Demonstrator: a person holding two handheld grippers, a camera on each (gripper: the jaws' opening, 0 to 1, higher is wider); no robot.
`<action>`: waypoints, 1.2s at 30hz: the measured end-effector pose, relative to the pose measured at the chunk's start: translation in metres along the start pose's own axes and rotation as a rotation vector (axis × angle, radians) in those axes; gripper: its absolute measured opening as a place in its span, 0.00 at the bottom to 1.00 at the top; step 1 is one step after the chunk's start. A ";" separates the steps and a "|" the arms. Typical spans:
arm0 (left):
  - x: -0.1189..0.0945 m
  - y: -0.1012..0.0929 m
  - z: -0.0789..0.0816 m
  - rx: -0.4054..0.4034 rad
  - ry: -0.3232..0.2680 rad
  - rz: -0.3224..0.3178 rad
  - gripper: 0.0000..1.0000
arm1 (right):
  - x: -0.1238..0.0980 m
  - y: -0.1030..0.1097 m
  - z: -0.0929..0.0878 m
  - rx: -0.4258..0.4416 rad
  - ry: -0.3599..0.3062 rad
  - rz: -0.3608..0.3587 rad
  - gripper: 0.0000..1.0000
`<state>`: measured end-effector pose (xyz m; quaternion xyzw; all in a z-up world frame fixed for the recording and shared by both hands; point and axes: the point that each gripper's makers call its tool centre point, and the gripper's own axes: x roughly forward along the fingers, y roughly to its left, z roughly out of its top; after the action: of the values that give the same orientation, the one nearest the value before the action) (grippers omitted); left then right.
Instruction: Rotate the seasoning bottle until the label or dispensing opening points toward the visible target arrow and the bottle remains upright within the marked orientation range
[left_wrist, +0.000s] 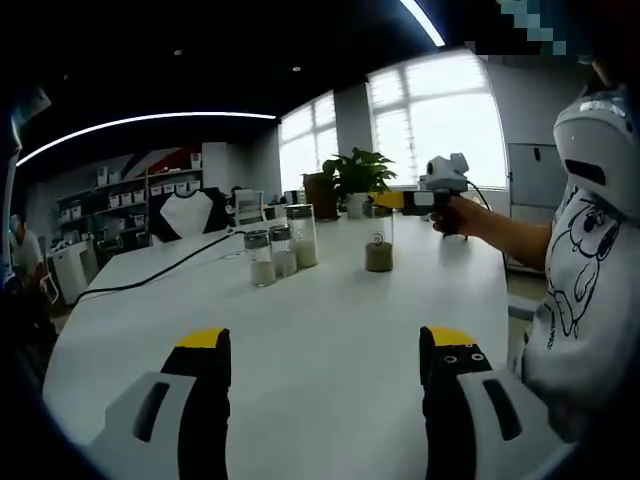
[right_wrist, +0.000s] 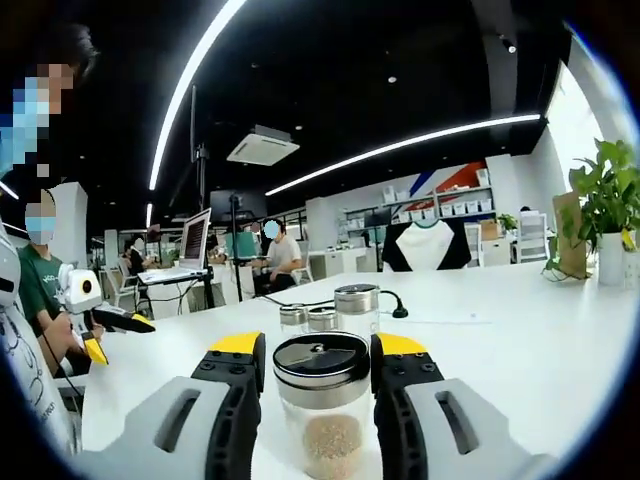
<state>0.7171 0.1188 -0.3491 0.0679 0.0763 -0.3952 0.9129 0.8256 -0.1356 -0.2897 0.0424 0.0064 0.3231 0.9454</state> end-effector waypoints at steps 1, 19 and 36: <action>0.000 0.000 0.000 0.000 0.000 0.002 0.81 | 0.001 -0.001 0.000 -0.006 0.005 -0.007 0.40; 0.000 0.000 -0.002 0.002 0.013 -0.007 0.81 | 0.004 0.003 -0.004 -0.089 0.070 0.143 0.37; -0.002 0.001 0.002 -0.013 -0.010 -0.011 0.80 | 0.000 0.010 -0.009 -0.047 0.062 0.360 0.37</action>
<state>0.7172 0.1204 -0.3465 0.0595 0.0744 -0.4001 0.9115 0.8193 -0.1271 -0.2982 0.0106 0.0204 0.4885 0.8723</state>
